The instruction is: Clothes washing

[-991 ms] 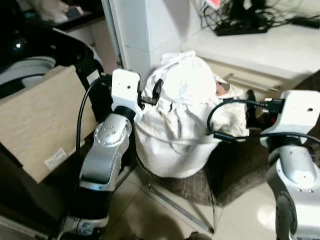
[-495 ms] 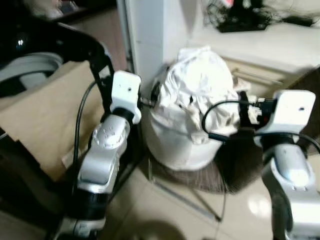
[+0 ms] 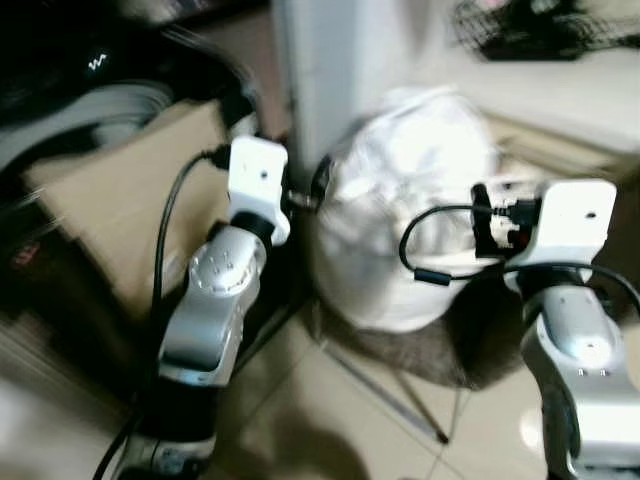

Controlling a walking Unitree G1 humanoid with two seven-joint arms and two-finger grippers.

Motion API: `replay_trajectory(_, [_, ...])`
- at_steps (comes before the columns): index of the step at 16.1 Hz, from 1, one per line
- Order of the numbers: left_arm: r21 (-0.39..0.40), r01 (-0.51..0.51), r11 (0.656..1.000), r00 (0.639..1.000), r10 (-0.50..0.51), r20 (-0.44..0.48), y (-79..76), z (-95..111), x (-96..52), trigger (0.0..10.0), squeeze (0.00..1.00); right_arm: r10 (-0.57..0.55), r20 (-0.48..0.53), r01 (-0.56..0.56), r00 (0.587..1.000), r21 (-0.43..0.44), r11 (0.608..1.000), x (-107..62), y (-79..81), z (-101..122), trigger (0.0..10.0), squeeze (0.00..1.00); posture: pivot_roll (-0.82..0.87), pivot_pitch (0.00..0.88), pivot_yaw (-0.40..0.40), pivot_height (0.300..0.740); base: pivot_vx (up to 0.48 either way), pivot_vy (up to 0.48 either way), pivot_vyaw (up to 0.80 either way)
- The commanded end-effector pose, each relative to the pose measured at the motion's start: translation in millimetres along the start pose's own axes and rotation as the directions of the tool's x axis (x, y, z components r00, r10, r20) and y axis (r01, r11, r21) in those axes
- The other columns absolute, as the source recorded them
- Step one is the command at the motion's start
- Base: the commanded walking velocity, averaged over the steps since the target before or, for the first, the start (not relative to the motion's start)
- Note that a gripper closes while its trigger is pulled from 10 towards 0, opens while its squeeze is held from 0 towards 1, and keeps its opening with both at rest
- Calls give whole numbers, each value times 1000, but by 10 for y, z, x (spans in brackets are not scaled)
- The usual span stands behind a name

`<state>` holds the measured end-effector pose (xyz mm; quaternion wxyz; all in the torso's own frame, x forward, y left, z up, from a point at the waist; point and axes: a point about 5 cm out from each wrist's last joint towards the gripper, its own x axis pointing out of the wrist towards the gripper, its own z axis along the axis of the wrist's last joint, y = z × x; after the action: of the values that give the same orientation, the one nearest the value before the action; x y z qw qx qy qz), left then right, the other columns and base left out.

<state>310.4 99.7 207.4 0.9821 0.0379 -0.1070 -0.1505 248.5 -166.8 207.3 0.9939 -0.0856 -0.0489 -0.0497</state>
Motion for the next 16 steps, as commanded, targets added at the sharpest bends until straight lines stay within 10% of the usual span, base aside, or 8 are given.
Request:
replay_trajectory(1, [-9,-36,999,999,36,-7,84,2,-16,10000,0,26,25,-26,999,-2,1000,22,44,46,10000,0,-142,39,32,740,379,0,800])
replay_trajectory(8, [-29,-68,997,998,67,-17,162,-4,-45,10000,0,36,52,-36,998,-11,999,82,39,90,10000,0,-134,40,22,740,420,0,795])
replay_trajectory(16, [-50,-52,997,998,51,-21,161,-21,-23,10000,0,-28,71,23,997,65,998,3,-37,145,10000,0,-153,42,37,740,419,0,-300])
